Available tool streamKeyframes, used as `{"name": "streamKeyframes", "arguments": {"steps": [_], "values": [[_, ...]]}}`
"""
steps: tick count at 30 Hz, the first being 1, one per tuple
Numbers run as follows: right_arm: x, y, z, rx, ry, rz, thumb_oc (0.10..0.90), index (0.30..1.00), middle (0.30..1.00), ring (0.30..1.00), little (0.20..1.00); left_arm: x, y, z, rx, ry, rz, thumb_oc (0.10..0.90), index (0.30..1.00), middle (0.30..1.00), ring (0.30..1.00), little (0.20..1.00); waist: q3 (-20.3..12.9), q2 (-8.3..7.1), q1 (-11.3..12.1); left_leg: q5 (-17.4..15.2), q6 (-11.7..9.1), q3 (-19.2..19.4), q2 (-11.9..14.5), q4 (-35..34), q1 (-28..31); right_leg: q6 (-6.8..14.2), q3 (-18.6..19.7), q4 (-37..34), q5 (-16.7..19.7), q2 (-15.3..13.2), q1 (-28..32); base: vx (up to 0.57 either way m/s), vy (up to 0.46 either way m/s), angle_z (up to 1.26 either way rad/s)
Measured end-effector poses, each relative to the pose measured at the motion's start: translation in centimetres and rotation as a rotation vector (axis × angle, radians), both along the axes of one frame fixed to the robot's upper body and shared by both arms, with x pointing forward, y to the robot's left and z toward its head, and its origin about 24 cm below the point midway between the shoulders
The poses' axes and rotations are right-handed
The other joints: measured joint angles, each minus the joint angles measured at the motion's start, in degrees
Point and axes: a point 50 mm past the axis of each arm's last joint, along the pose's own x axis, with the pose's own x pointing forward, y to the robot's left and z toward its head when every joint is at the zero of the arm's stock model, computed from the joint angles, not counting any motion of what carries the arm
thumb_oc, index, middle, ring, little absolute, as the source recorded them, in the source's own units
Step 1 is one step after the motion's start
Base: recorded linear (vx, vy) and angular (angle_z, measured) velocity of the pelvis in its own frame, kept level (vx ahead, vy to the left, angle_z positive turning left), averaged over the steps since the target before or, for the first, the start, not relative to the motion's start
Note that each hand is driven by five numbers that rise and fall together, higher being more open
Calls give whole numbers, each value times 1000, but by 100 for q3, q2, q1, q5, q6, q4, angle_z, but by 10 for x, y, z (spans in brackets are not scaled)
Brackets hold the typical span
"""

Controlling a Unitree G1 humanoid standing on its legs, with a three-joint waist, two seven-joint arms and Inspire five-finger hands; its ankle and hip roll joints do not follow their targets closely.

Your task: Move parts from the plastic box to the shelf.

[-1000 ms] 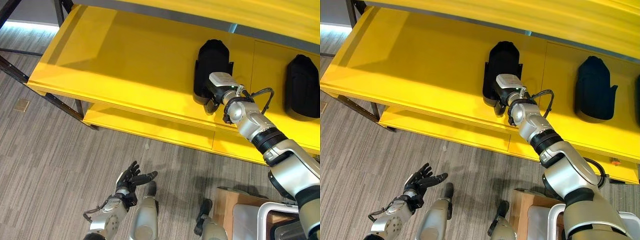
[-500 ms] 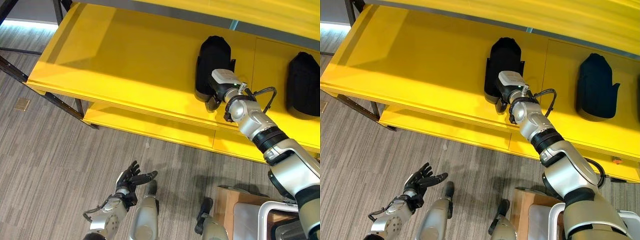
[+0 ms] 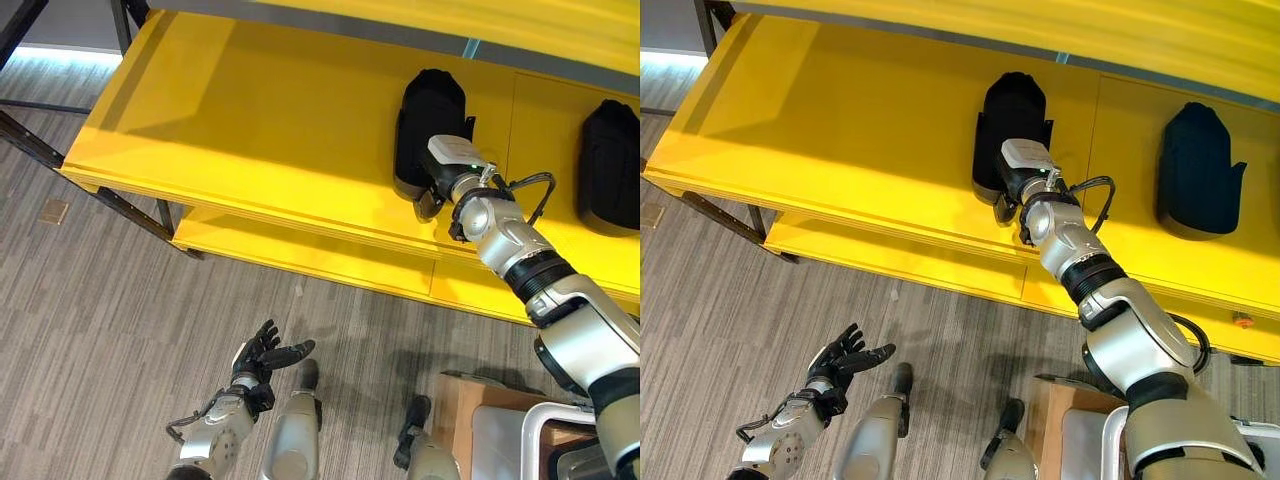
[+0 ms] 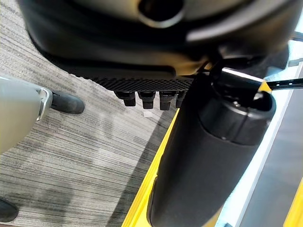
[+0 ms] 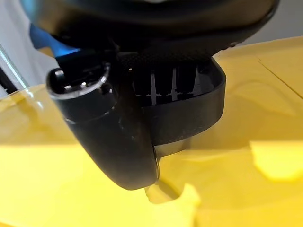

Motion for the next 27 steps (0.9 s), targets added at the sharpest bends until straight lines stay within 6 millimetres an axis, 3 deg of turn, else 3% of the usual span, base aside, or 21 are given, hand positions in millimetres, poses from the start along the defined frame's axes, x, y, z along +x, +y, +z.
{"name": "streamKeyframes", "arguments": {"steps": [5, 6, 7, 8, 27], "values": [[1, -2, -1, 18, -5, -18, 400, 300, 300, 300, 300, 0, 0, 0, 0, -1, -2, 900, 1000, 1000, 1000, 1000, 0, 0, 2, 43, 2, -19, -6, -45, 0, -1, -5, 17, -1, -5, -9, -1, 0, 1], [1, -2, 0, 19, -6, -23, 449, 369, 369, 369, 369, 0, 0, 0, 0, -1, -2, 900, 1000, 1000, 1000, 1000, 0, 0, 3, 62, 0, -22, -8, -68, 0, -2, -5, 23, -2, -6, -21, 0, 0, 0], [1, -3, 0, 19, -8, -24, 610, 594, 594, 594, 594, 0, 0, 0, 0, -1, -2, 900, 1000, 1000, 1000, 1000, 0, 0, 3, 74, -1, -22, -8, -82, 0, -2, -5, 28, -2, -7, -30, 0, 0, 0], [1, -3, 1, 20, -9, -26, 900, 1000, 1000, 1000, 1000, 0, 0, 0, 0, -1, -1, 900, 1000, 1000, 1000, 1000, 0, 1, 3, 87, -2, -21, -9, -99, -1, -2, -4, 36, -2, -7, -42, 0, 0, 0], [2, -3, 7, 99, -22, -52, 900, 1000, 1000, 1000, 1000, 1, -1, 1, 0, -7, -2, 900, 1000, 1000, 1000, 1000, 1, 2, 11, 93, -2, -22, -5, -103, -4, 15, -1, 100, -15, -11, -76, 0, 0, 0]]}}
